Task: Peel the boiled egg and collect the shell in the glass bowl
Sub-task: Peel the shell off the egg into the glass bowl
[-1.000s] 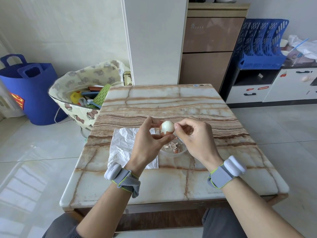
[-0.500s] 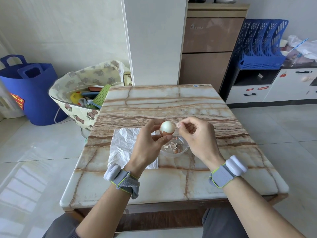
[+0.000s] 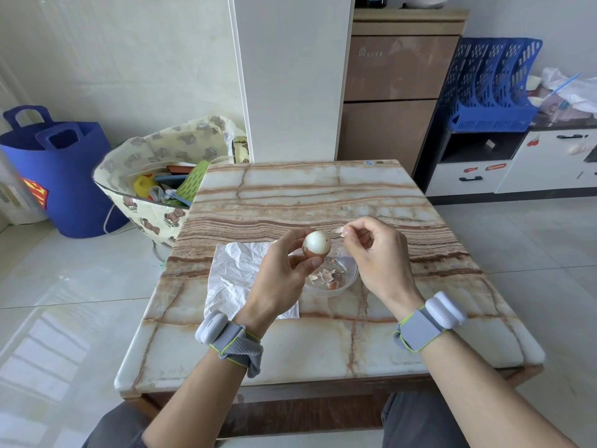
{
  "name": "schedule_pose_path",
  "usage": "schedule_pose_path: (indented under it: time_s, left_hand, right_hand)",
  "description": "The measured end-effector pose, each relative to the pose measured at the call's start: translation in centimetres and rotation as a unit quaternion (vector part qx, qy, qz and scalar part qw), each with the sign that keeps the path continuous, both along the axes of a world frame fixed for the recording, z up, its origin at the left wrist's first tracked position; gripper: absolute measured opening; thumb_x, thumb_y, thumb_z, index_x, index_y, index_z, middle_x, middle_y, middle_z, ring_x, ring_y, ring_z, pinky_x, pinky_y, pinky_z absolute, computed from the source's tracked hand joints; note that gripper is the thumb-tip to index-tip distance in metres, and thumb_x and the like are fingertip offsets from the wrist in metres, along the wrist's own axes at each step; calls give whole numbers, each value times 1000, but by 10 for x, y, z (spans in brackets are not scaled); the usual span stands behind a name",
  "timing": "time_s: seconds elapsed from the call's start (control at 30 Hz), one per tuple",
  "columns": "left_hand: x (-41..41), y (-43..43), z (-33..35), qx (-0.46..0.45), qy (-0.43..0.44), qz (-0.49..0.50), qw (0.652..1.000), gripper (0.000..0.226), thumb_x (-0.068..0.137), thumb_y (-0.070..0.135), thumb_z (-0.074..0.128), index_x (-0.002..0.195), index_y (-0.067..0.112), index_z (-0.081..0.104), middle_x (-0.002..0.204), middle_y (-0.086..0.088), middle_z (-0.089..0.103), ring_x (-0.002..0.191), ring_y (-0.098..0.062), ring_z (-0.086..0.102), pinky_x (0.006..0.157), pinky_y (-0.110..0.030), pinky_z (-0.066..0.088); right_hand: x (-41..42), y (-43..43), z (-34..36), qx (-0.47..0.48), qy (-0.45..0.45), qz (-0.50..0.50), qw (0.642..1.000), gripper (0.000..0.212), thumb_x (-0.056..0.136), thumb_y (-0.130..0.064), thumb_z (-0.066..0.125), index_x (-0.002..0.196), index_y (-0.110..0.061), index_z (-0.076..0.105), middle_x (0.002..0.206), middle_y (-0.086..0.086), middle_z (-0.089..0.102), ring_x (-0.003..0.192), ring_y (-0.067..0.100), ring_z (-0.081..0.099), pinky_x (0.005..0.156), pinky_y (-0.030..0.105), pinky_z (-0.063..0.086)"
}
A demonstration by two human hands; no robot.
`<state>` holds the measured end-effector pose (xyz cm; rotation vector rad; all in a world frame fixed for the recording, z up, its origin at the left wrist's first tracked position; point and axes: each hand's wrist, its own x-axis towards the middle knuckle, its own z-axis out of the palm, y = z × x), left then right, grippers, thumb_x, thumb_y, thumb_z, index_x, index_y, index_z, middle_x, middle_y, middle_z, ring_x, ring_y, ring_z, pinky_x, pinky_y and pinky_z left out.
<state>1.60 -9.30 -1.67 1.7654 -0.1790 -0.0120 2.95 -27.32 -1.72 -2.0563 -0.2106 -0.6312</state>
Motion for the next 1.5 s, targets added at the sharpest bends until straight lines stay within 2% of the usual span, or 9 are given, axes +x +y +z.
schedule_pose_path:
  time_s: [0.1, 0.23, 0.47, 0.6, 0.73, 0.93, 1.03, 1.3, 1.5]
  left_hand:
    - [0, 1, 0, -5, 2, 9, 1000, 42, 93, -3, 71, 131, 10, 60, 126, -13, 69, 101, -29, 75, 102, -47, 55]
    - [1, 4, 2, -9, -6, 16, 1000, 43, 91, -4, 73, 129, 13, 62, 125, -13, 69, 98, -29, 76, 95, -34, 59]
    - [1, 5, 4, -7, -13, 21, 1000, 44, 89, -4, 75, 128, 12, 63, 124, -9, 68, 94, -20, 76, 82, -19, 57]
    - [2, 4, 5, -4, -20, 19, 1000, 45, 89, -4, 75, 129, 10, 63, 124, -10, 68, 89, -10, 74, 87, -23, 59]
    - [2, 4, 4, -1, -24, 19, 1000, 45, 89, -3, 75, 130, 11, 63, 124, -9, 68, 89, -8, 74, 90, -25, 59]
    - [2, 4, 2, -2, -24, 19, 1000, 46, 89, 0, 77, 131, 12, 62, 123, -7, 69, 89, -8, 75, 90, -27, 60]
    - [3, 4, 2, -2, -23, 17, 1000, 46, 89, 0, 77, 131, 11, 62, 122, -6, 69, 88, -6, 75, 87, -23, 59]
    - [4, 5, 1, -1, -23, 22, 999, 46, 88, 1, 78, 130, 12, 63, 121, -5, 69, 90, -13, 75, 86, -24, 60]
    - [4, 5, 1, -4, -22, 21, 1000, 45, 89, 2, 78, 129, 14, 63, 120, -2, 68, 91, -15, 76, 82, -21, 58]
  right_hand:
    - [1, -1, 1, 8, -1, -5, 1000, 14, 99, -13, 67, 86, -12, 72, 75, -6, 70, 67, 7, 61, 65, 22, 49]
    - [0, -2, 2, 7, 9, 12, 1000, 12, 96, -13, 72, 86, -13, 78, 73, -12, 71, 66, 2, 62, 65, 13, 45]
    - [-5, 0, -3, 16, 47, 35, 998, 14, 86, -9, 82, 77, -19, 77, 68, -8, 72, 59, 2, 60, 60, 18, 50]
    - [-6, 1, -4, 5, 49, 52, 997, 13, 90, -4, 74, 86, -16, 78, 73, -7, 73, 62, 2, 60, 62, 16, 49]
    - [-6, 2, -2, 11, 37, 51, 998, 14, 92, -4, 72, 94, -15, 80, 78, -7, 75, 66, 5, 64, 64, 19, 52]
    - [-4, 3, 0, -11, 31, 53, 998, 19, 89, 3, 71, 92, -14, 80, 80, -12, 75, 67, 5, 64, 65, 16, 51]
    - [-4, 3, 0, 2, 37, 55, 998, 18, 87, 2, 75, 90, -15, 79, 79, -11, 75, 69, 8, 66, 67, 17, 52]
    - [-3, 2, -2, -21, 45, 61, 997, 13, 95, -1, 70, 97, -10, 79, 84, -5, 74, 75, 7, 65, 68, 13, 48]
    - [-1, 1, -8, -48, 62, 67, 995, 13, 96, -5, 70, 98, -15, 79, 73, -12, 71, 68, -2, 64, 66, 8, 44]
